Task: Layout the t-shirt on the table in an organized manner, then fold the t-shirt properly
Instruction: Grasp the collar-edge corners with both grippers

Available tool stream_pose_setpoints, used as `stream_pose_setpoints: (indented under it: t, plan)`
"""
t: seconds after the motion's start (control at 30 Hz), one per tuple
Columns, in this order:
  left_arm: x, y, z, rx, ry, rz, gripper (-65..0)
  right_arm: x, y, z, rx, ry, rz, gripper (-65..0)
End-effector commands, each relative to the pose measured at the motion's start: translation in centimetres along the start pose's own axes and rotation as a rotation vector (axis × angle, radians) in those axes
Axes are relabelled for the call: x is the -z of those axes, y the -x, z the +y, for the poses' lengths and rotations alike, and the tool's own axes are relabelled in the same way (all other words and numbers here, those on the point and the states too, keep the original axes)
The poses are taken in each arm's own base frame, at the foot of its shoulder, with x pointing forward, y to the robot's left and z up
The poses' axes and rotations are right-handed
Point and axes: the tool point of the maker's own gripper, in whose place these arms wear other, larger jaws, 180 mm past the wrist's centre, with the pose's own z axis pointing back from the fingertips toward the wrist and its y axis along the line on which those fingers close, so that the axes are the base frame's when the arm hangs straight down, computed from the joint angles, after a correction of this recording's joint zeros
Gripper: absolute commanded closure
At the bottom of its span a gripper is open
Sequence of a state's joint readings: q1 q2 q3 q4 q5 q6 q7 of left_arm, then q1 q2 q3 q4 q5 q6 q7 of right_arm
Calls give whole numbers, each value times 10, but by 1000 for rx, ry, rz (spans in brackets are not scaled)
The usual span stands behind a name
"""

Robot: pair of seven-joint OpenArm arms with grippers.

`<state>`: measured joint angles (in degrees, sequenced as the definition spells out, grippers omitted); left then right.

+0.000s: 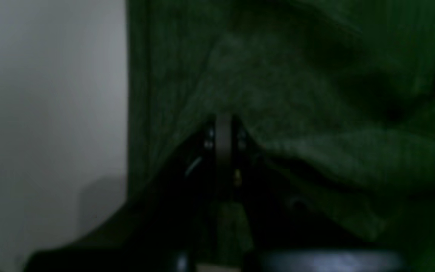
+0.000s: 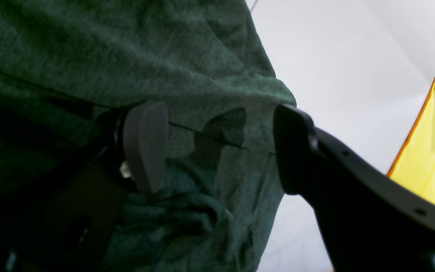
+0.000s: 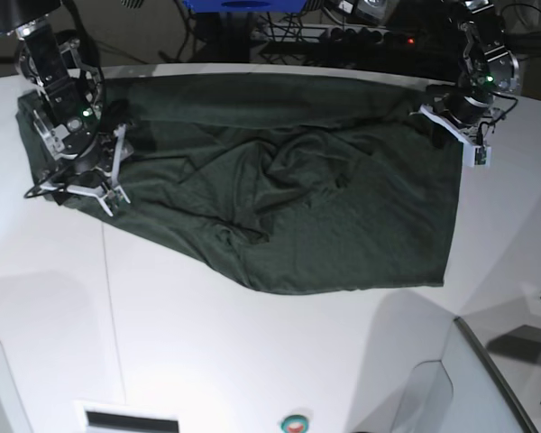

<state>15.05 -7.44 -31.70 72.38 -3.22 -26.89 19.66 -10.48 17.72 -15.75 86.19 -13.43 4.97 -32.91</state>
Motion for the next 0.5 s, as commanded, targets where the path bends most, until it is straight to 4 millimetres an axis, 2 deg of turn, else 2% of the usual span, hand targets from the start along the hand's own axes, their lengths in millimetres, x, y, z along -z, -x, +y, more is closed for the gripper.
stream_pose_setpoints:
  t: [0.0, 0.03, 0.17, 0.27, 0.37, 0.47]
  plan:
    - [1, 11, 7, 14, -25, 52, 0, -2, -12, -14, 36, 31, -38, -411]
    - [2, 14, 9, 3, -32, 51, 0, -4, -17, -14, 111, 23, -48, -411]
    - [-2, 17, 23, -2, -56, 53, 0, -14, -16, -29, 454, -3, -70, -410]
    - [-7, 12, 34, -12, -84, 38, 0, -36, -18, -41, 799, -77, -160, -408]
    - [-11, 2, 40, -8, -102, 12, 0, -49, -14, -42, 983, -188, -171, -407]
    - [-16, -5, 41, 11, -108, -6, 0, -52, -15, -33, 1102, -304, -166, -407]
